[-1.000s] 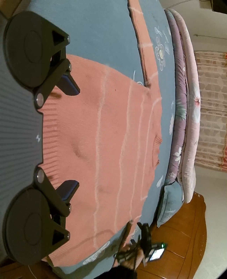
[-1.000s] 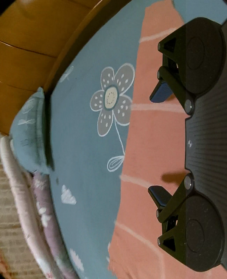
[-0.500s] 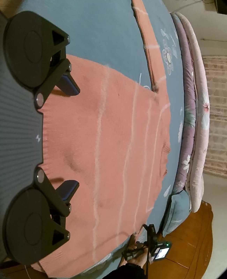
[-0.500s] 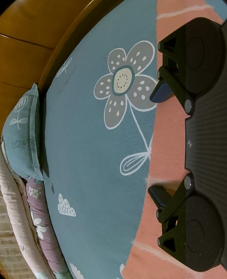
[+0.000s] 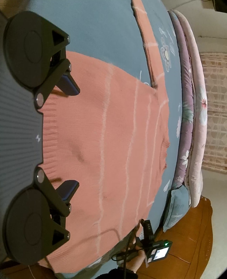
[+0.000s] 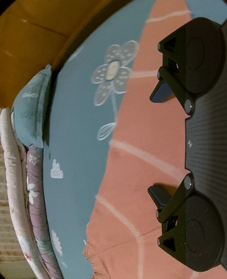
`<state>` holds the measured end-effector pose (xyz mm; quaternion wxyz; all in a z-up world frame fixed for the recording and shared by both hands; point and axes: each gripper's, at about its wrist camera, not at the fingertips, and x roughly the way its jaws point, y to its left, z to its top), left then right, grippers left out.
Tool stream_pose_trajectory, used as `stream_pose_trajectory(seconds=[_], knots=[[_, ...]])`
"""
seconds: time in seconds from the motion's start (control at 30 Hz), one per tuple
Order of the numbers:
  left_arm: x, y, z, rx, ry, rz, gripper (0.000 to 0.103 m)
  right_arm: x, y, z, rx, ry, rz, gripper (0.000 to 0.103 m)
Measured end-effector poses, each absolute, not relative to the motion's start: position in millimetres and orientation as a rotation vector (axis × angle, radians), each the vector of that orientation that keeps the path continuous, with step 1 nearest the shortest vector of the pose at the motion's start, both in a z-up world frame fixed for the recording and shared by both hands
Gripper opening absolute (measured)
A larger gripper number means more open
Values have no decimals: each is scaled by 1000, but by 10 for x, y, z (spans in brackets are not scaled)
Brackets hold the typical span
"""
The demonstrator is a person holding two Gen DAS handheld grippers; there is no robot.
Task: Fold clothes
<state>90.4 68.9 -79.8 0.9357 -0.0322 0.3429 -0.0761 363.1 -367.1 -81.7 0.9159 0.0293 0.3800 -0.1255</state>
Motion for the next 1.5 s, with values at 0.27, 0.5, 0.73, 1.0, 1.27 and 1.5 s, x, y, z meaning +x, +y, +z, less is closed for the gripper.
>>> stream_pose_trajectory(seconds=[0.27,0.5,0.73,1.0,1.27,1.5], knots=[[769,793,-781,-88,700,-143,102,3190,-3275,-487,85,724,-137,103],[685,873,-815,-91,715,-140,102,2706,-2483,-624,-81,780,104,103],[653,916,-802,-82,719,-156,102,2073,-2187,-876,-162,789,143,103],[841,886,-762,-87,683,-208,102,1383,-2294,-775,-9,747,84,103],[860,741,-958,1,672,-212,102,952,-2069,-1024,-81,731,157,103],[748,804,-865,-17,707,-207,102,1142,-1950,-766,-32,680,231,103]])
